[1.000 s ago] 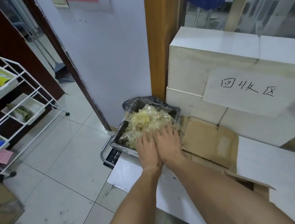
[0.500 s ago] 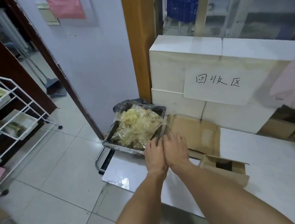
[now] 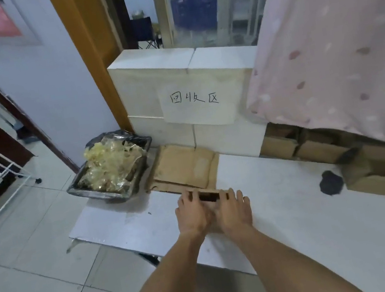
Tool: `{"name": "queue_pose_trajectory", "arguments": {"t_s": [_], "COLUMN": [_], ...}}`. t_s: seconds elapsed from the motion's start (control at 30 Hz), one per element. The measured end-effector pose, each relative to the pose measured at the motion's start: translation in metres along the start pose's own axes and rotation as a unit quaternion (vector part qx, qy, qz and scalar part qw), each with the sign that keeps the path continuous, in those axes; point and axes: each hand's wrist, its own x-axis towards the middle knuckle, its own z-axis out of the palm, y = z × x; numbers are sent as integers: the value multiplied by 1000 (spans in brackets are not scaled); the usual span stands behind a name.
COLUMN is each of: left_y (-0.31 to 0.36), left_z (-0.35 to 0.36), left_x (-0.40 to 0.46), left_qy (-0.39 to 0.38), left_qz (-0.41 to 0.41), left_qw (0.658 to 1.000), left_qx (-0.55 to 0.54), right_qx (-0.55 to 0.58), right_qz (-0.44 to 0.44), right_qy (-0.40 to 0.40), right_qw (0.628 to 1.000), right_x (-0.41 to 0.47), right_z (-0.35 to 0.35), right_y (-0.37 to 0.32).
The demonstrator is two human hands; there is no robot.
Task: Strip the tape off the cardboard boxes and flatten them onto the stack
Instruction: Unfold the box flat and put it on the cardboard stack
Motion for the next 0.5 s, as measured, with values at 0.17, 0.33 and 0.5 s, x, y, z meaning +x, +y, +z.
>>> {"name": "queue_pose_trajectory", "arguments": {"t_s": [0.17,0.33,0.5], "left_y": [11,16,18], "left_z": [15,20,28], "left_x": [-11,0,3], "left_qy": [39,-21,-42], "left_qz": [-65,-153,-117], "left_qw": [993,981,986], "left_qx": [-88,-117,-110], "right_qx": [83,151,191], "right_qz": [25,107,139], "right_qy": [-14,-40,-76], "right_qw": [996,982,969], "right_x": [-10,-6,4], "right_z": [8,7,9], "right_y": [30,38,22]}}
